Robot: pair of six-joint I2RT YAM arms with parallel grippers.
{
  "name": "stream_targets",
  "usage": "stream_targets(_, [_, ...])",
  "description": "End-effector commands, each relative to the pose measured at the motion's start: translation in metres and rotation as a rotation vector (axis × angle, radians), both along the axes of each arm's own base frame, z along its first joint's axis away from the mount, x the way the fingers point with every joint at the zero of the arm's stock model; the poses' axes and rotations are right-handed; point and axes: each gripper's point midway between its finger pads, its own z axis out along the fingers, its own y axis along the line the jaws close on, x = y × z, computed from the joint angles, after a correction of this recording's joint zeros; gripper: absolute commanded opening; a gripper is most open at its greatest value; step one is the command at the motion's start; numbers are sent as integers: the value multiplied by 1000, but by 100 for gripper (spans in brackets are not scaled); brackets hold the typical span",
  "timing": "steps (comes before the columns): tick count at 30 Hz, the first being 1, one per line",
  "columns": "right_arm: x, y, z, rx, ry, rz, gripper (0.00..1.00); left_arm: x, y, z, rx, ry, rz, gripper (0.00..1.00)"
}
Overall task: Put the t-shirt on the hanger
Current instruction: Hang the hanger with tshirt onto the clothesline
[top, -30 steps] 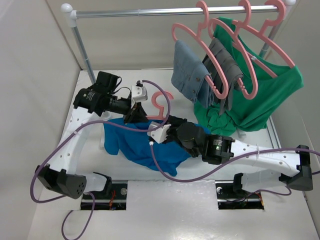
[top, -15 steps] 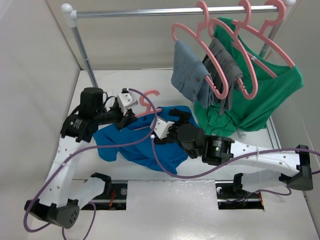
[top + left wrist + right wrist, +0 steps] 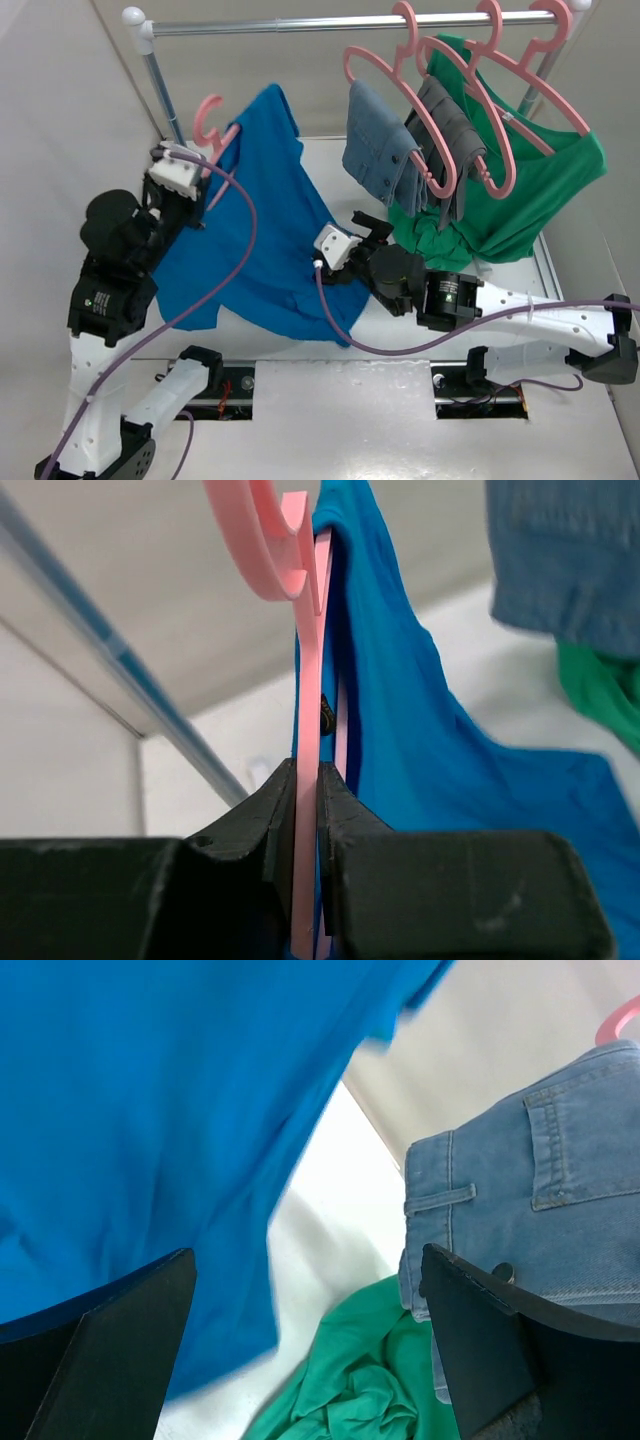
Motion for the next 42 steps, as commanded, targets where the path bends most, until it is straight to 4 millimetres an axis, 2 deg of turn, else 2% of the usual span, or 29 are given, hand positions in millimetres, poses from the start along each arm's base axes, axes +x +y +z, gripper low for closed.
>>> stream_targets(1, [0,4,31,111,-15,-11,98,4,23,91,-63,-241,127,0])
stream_targets(2, [0,4,35,121,-18,-11,98,6,24,97,-54,-244,137,0])
stream_targets(3, [1,6,32,111,-15,-11,98,3,25,116,-68,-281,137,0])
stream_targets(4, [1,6,36,119,-18,-11,98,12,23,121,-57,-287,138,0])
stream_targets(7, [1,10,36,120,-16,-2,98,23,19,152,-54,-347,129,0])
stream_targets(9, [1,10,36,120,-16,-2,98,32,17,163,-46,-350,130,0])
stream_targets(10, [1,10,36,120,-16,-2,98,32,17,175,-52,-369,131,0])
stream_targets(11, [1,10,36,120,-16,-2,98,47,13,169,-30,-348,131,0])
stream_targets(13, [1,10,36,120,-16,-2,98,56,12,173,-37,-364,141,0])
stream_targets(14, [0,8,36,120,-16,-2,98,67,12,164,-22,-346,154,0])
stream_targets(17, [-1,6,34,120,-15,7,98,82,13,158,-19,-333,183,0])
stream_targets(18, [-2,4,37,129,-17,7,98,92,10,150,-34,-304,181,0])
stream_targets(20, [-3,2,36,135,-11,6,98,102,18,147,-52,-296,213,0])
stream_targets(24, [-5,0,32,140,-4,14,98,112,13,136,-80,-270,194,0])
stream_targets(27, [-6,-3,31,149,1,13,98,122,7,110,-85,-192,185,0])
stream_targets(28, [-6,-5,30,149,1,13,98,129,9,91,-70,-148,194,0])
stream_targets(31, [-9,-2,30,157,10,33,98,125,0,67,-69,-94,132,0])
stream_targets(32, [-9,-4,32,165,8,33,100,118,-3,68,-82,-95,109,0])
stream_targets(34, [-9,-4,26,154,18,32,100,111,-10,65,-92,-89,68,0])
stream_targets(35, [-10,-5,24,144,21,31,100,104,-8,62,-91,-85,68,10])
stream_targets(36, [-10,-4,24,152,28,30,100,99,-9,62,-92,-89,58,39])
stream_targets(37, [-11,-2,21,135,34,38,100,95,-9,61,-82,-104,48,99])
stream_targets(38, [-11,-2,23,142,40,37,100,90,-8,64,-86,-121,48,100])
stream_targets(39, [-12,-3,19,130,52,35,100,74,-3,75,-98,-169,56,100])
stream_targets(41, [-12,-2,16,122,66,32,100,58,7,91,-107,-246,88,100])
stream_targets(42, [-12,-3,13,109,69,31,100,39,11,98,-119,-291,87,100])
